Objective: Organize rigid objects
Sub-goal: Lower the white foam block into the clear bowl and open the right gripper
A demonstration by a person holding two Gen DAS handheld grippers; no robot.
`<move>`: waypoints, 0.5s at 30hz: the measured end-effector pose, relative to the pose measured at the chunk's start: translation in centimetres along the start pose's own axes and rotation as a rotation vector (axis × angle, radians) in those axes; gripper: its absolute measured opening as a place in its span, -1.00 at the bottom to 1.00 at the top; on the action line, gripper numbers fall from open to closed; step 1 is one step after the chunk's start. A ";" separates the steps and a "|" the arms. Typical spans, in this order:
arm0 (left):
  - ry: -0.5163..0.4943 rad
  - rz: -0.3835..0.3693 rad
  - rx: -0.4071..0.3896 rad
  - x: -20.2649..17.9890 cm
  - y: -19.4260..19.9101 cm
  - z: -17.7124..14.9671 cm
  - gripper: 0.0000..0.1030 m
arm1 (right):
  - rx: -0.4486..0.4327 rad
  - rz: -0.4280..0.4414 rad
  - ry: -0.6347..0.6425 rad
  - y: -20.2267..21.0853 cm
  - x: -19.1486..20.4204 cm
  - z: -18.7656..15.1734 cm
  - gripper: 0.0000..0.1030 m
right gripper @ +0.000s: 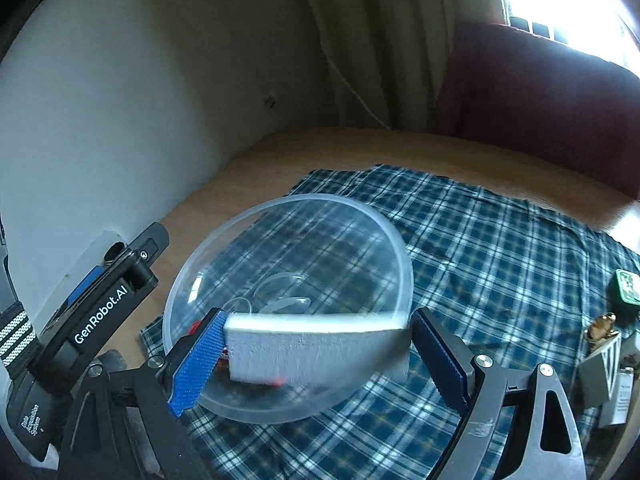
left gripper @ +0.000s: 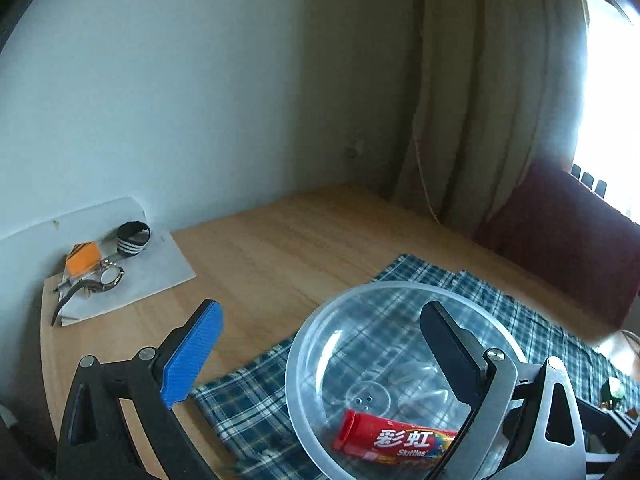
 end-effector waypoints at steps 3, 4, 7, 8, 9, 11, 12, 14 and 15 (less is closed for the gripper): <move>-0.009 -0.005 0.009 -0.4 -0.1 -0.2 0.93 | -0.002 0.001 -0.002 -0.1 0.0 0.0 0.83; -0.012 -0.007 0.011 -0.6 -0.1 -0.3 0.93 | -0.003 -0.004 -0.004 0.0 -0.1 0.0 0.83; -0.023 -0.014 0.016 -1.0 -0.1 -0.6 0.93 | -0.014 -0.022 -0.021 0.3 -0.8 -0.1 0.83; -0.026 -0.016 0.018 -1.1 -0.2 -0.7 0.93 | -0.017 -0.028 -0.029 0.5 -1.1 -0.1 0.83; -0.029 -0.017 0.020 -1.2 -0.2 -0.7 0.93 | -0.020 -0.032 -0.036 0.7 -1.4 -0.3 0.83; -0.032 -0.020 0.026 -1.4 -0.2 -0.9 0.93 | -0.026 -0.048 -0.053 0.9 -2.0 -0.6 0.83; -0.032 -0.019 0.029 -1.4 -0.3 -0.9 0.93 | -0.025 -0.056 -0.059 1.0 -2.4 -0.9 0.83; -0.029 -0.019 0.033 -1.5 -0.4 -1.0 0.93 | -0.023 -0.072 -0.072 1.3 -3.0 -1.4 0.83; -0.028 -0.021 0.035 -1.5 -0.5 -1.0 0.93 | -0.022 -0.080 -0.077 1.3 -3.4 -1.6 0.83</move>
Point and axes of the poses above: each gripper's, at about its wrist camera, not at the fingertips, and y roughly against the way its jaws point, x to its left, z to its top, the point moved 7 cm from there along -y, roughly the way its jaws point, and after that the axes turned 5 degrees about -x, right-handed, at the moved point
